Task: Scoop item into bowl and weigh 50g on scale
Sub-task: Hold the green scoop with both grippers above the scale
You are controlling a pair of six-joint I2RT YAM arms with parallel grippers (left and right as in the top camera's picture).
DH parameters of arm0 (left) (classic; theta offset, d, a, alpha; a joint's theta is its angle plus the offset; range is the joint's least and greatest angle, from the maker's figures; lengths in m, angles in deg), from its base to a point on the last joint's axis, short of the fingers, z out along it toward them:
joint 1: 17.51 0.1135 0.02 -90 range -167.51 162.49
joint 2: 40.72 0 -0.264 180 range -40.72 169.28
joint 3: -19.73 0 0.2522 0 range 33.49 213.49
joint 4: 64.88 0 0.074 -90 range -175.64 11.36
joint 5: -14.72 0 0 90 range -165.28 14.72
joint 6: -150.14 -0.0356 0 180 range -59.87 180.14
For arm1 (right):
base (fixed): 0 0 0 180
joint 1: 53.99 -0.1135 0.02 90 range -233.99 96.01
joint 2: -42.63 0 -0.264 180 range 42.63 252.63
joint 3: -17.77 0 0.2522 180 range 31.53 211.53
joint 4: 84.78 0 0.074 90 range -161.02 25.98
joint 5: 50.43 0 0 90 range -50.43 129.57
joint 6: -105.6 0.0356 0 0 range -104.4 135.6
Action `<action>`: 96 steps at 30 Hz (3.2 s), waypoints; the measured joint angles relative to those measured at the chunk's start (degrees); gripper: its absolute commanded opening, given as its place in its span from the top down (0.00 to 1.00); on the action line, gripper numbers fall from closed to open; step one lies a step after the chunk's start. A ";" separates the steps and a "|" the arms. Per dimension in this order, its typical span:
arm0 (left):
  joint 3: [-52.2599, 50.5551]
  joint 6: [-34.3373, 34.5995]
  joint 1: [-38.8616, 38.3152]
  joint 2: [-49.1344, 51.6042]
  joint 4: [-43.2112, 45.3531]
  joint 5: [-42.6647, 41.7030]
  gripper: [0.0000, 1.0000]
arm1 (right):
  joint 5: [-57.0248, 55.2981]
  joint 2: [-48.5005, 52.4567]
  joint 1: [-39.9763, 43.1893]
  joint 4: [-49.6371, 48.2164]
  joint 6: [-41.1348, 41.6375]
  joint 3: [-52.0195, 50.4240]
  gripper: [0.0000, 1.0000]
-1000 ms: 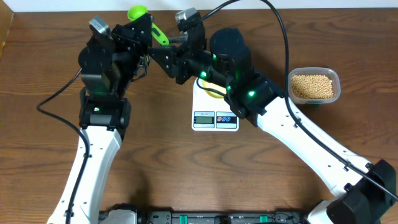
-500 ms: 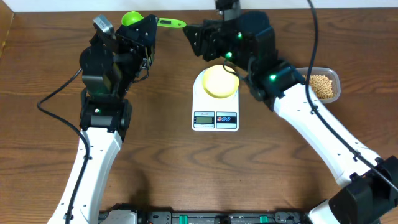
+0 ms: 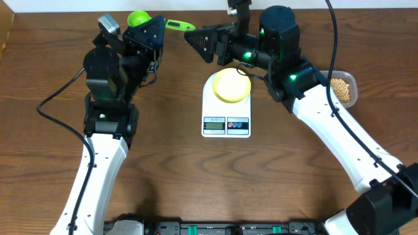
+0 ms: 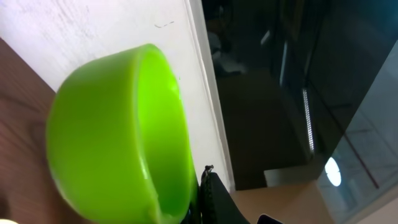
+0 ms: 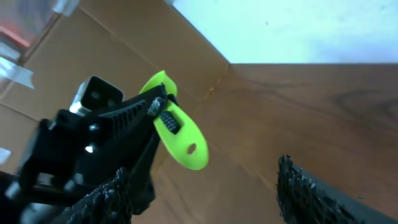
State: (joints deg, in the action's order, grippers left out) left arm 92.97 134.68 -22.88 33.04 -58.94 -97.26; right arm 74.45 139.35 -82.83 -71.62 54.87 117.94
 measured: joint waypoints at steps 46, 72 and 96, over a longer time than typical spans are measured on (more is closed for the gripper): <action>-0.04 -12.00 -2.73 -0.09 24.74 -11.17 0.93 | 10.34 0.04 0.35 -24.11 17.55 0.00 0.69; -0.04 -13.55 -2.71 -0.04 21.75 -11.10 0.92 | 10.78 0.02 1.77 -24.39 17.57 0.00 0.94; -0.04 -13.57 -2.73 0.07 21.75 -11.15 0.93 | 10.80 0.02 1.73 -21.70 15.98 0.04 0.73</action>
State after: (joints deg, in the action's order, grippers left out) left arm 92.93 121.10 -25.61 33.11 -37.19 -108.40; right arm 85.24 139.38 -81.11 -93.33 70.84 117.98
